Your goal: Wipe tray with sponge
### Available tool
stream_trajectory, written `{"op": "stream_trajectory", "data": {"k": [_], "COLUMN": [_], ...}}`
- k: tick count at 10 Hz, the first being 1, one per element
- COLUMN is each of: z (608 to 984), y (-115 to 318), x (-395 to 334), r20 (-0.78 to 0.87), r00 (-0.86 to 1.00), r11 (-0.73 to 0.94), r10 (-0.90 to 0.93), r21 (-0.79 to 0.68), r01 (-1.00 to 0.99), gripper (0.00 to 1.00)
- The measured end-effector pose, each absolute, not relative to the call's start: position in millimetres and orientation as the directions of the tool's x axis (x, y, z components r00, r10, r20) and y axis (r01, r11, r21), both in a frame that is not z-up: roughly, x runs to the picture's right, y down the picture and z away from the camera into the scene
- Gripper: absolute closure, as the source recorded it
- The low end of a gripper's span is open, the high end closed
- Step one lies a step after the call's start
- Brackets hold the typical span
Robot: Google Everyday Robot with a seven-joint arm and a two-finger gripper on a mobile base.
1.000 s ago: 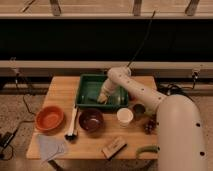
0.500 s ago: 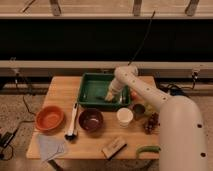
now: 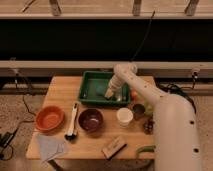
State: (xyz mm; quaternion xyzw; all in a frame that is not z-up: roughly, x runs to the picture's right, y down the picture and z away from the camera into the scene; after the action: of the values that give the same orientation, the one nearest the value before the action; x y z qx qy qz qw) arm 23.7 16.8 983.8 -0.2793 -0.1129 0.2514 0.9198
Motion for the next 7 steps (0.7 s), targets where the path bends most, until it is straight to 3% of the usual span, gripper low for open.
{"op": "stream_trajectory", "data": {"k": [3,7], "z": [983,953], "y": [-5,22], "x": [-3,-22], "r20": [0.118,0.177], "r00": [0.854,0.863], "r11": [0.739,0.749], "r10": [0.506,0.474], "r21": [-0.57,-0.596], "r01": [-0.359,-0.289], "gripper": [1.0,1.0]}}
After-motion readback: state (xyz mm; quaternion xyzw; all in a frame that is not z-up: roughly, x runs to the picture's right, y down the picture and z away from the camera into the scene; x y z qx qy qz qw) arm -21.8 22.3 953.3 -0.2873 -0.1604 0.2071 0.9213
